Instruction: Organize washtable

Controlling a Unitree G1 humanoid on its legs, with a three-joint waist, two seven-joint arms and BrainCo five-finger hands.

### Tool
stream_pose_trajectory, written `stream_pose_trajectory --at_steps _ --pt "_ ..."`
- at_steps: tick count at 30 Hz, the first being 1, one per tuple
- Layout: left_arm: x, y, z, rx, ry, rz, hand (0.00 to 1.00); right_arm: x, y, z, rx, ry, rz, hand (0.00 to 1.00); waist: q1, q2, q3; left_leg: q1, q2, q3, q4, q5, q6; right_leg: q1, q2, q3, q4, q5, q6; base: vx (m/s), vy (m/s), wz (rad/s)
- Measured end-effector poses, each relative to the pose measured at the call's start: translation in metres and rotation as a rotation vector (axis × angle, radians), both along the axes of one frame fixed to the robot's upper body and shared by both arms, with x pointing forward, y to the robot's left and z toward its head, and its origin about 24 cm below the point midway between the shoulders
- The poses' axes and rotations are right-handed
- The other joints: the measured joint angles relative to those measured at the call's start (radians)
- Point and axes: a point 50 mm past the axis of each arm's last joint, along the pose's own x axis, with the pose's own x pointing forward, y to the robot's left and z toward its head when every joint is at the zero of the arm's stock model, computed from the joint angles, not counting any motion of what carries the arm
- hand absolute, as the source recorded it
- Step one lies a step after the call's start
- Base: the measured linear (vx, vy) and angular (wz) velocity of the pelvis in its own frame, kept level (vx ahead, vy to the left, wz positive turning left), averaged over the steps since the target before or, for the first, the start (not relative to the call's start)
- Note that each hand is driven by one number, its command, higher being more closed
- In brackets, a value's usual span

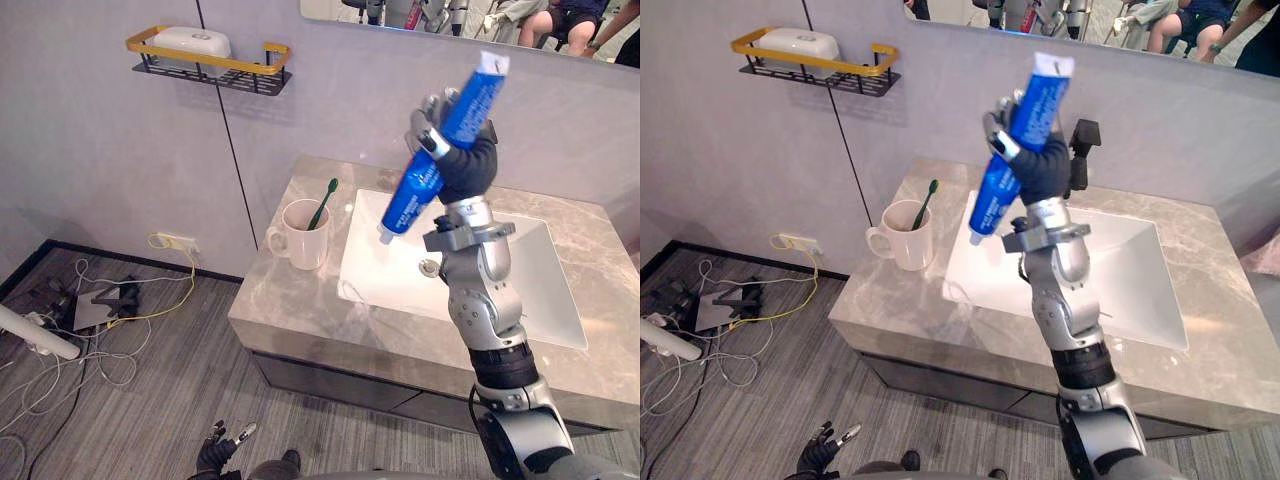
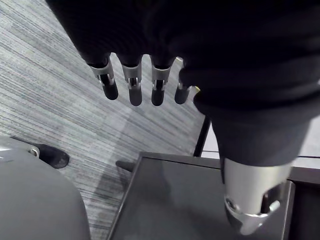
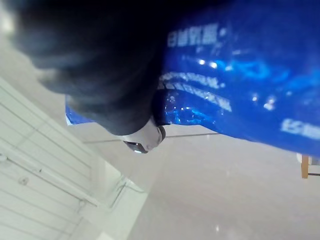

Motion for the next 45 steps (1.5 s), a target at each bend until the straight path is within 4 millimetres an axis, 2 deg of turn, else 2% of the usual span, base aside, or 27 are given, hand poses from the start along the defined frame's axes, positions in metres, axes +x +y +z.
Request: stream_pose_trajectory --at_steps 3,12,20,27,31,45 --pt "0.001 0.001 0.000 0.005 -0.001 -0.013 0.00 0.005 0.003 0.004 -0.035 -0.007 -0.039 1.00 0.022 -0.005 0.002 -0.003 0.000 -0.008 -0.003 0.003 -0.001 -0.001 0.000 -0.004 0.000 -0.001 0.000 -0.01 -0.001 0.09" --pt "0.001 0.002 0.001 0.018 0.005 -0.047 0.00 0.013 0.017 0.014 -0.116 -0.041 -0.133 1.00 0.030 -0.011 0.008 -0.016 -0.001 -0.031 -0.014 0.015 -0.004 -0.005 0.002 -0.032 0.000 -0.011 0.002 -0.01 -0.002 0.09" --pt "0.002 0.002 0.001 0.045 0.013 -0.104 0.00 0.025 0.018 0.000 -0.171 0.006 -0.236 1.00 0.053 -0.016 0.016 -0.025 -0.002 -0.038 -0.014 0.014 -0.004 -0.008 0.002 -0.045 0.000 -0.016 0.001 0.00 0.003 0.03" --pt "0.002 0.000 0.001 0.043 0.014 -0.115 0.00 0.035 0.022 0.009 -0.200 0.000 -0.280 1.00 0.059 -0.003 0.030 -0.032 -0.002 -0.048 -0.011 0.014 -0.004 -0.009 0.003 -0.053 0.000 -0.019 0.000 -0.01 0.002 0.03" --pt "0.002 -0.001 0.001 0.043 0.011 -0.122 0.00 0.043 0.022 0.012 -0.211 0.015 -0.306 1.00 0.074 0.000 0.033 -0.039 -0.002 -0.049 -0.010 0.014 -0.004 -0.016 0.003 -0.053 0.000 -0.021 -0.001 0.00 0.000 0.00" --pt "0.003 -0.002 0.001 0.050 0.016 -0.157 0.00 0.053 0.034 -0.004 -0.268 0.097 -0.289 1.00 0.079 0.011 0.068 -0.061 -0.002 -0.059 0.010 0.010 -0.007 -0.023 0.004 -0.061 0.000 -0.021 -0.001 0.00 0.001 0.01"
